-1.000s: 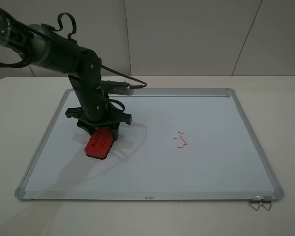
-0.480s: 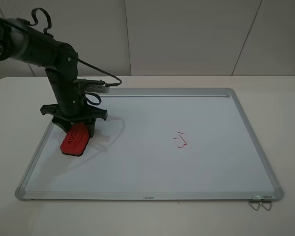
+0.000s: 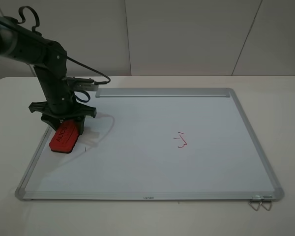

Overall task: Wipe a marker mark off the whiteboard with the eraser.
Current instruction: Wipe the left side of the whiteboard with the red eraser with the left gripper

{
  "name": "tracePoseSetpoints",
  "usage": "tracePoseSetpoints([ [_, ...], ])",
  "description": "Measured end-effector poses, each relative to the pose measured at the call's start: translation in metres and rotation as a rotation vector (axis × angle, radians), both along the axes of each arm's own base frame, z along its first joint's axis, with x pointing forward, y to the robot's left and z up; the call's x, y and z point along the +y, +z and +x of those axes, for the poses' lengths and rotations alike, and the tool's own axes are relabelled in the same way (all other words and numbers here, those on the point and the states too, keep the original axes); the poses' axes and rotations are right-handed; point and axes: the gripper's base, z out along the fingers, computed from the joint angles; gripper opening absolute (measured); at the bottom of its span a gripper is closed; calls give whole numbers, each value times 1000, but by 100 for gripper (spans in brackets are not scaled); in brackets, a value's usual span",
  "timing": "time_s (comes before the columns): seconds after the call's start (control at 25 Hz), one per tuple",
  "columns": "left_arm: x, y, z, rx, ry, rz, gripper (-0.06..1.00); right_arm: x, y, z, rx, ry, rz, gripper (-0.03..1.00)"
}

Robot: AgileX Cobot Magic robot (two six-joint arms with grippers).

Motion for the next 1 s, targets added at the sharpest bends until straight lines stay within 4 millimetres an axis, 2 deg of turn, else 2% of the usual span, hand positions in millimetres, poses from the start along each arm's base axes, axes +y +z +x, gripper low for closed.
tracePoseSetpoints([
  [0.12,-8,0,-1,-21,-38,5,59,0,0,0,0,0,0,83],
  [0.44,-62,1,-17,-67,-152,-58,59,0,0,0,0,0,0,83],
  [0.6,-81,0,-25,-71,-195,-93,59,0,0,0,0,0,0,83],
  [0.76,-96,1,-31,-73,-219,-144,59,0,0,0,0,0,0,83],
  [1.0,-100,1,-35,-61,-221,-159,59,0,0,0,0,0,0,83],
])
